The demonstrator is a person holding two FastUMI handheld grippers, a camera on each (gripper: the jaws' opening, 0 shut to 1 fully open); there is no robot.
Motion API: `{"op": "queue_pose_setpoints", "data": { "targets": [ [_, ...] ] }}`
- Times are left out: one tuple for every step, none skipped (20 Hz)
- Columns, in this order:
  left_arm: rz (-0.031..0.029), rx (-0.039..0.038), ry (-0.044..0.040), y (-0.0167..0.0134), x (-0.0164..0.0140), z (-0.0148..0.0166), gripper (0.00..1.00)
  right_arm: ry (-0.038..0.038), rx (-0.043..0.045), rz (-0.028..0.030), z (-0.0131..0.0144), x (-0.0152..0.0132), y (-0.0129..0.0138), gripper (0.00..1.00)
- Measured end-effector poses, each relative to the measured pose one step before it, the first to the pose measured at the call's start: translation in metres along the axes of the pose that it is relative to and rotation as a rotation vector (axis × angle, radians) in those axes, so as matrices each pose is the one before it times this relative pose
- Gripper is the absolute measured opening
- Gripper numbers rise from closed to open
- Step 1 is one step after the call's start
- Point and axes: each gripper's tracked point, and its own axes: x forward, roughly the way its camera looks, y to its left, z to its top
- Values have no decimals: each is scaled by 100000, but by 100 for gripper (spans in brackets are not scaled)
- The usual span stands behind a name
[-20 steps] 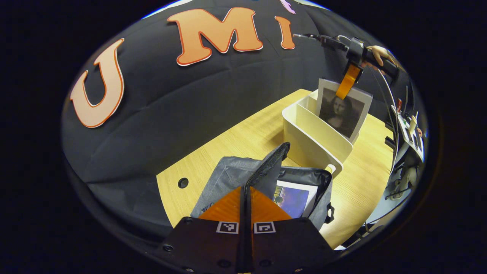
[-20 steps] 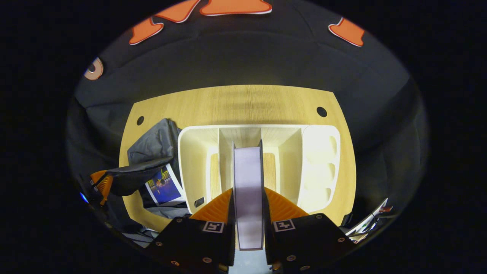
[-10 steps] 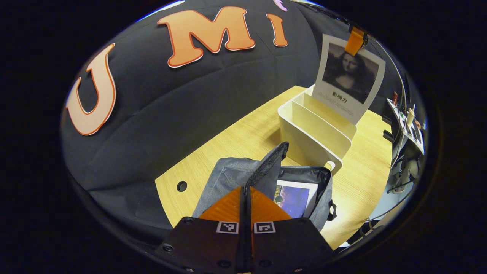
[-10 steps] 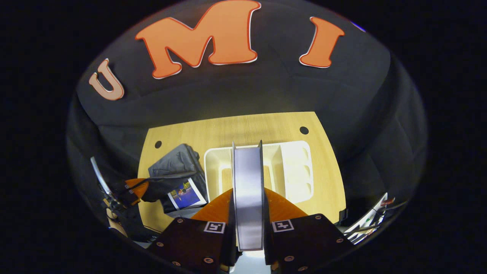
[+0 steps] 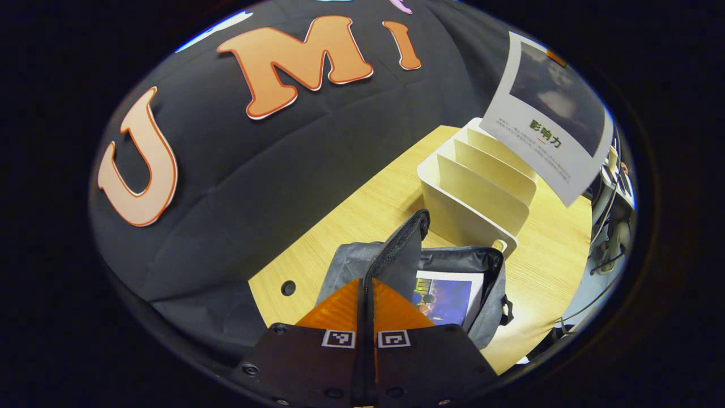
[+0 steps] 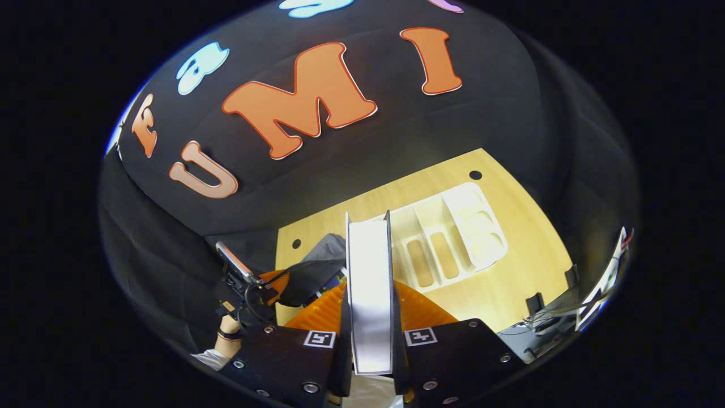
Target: Open the schoolbag, grab two books from the bookshelf and put them into the schoolbag.
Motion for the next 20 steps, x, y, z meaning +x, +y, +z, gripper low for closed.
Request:
{"op": "queue_pose_setpoints", "data": {
  "targets": [
    [278,575,-251,132,-156,385,0,-634,1515,3599,-1067,67,559,30],
    [489,415,45,166,-203,236,0,-556,3282,3802,-1017,47,492,30],
    [509,465,-114,107,-106,238,0,-221,4391,4713,-987,810,385,30],
    [405,311,25,156,-71,188,0,-661,5329,5572,-866,529,320,29],
    [205,146,258,91,-12,219,0,-724,5877,5413,-1107,129,116,30],
    [336,143,327,27,86,-26,0,-596,5520,4509,-930,595,-169,30],
    [427,154,-131,119,35,186,0,-1443,4258,3268,-678,700,-511,29],
    [313,113,-16,43,-19,30,0,-1399,3568,1878,-845,883,-1009,30],
    [193,159,255,46,34,103,1,-1337,4764,850,-696,1075,-1231,29],
    [282,6,117,32,5,-56,0,-945,4992,2257,-839,907,-1115,29],
    [151,94,207,61,89,-5,0,-1138,5703,2351,-874,745,-936,30],
    [163,179,154,2,109,57,0,-211,5317,2321,-982,974,-959,29],
    [253,123,126,3,13,103,0,-1203,5181,1948,-768,1101,-1111,29],
    [392,2,133,56,150,68,0,-804,5352,1204,-713,1096,-1225,29],
    [82,178,3,-74,-16,198,0,66,5329,44,-887,1109,-1643,29],
    [-27,293,-38,-73,7,182,1,216,3510,-891,-883,1006,-1536,29],
    [-113,488,-356,-107,-44,216,0,-445,2775,-1509,-529,1195,-1360,29],
    [46,350,-521,-95,-1,237,1,-919,2077,-1116,-270,1074,-1118,29],
    [378,39,-826,24,21,361,0,-528,1632,-229,-330,1084,-703,29],
    [-373,-122,-550,-199,41,164,0,32,2107,322,-144,1000,-115,30]
  ]
}}
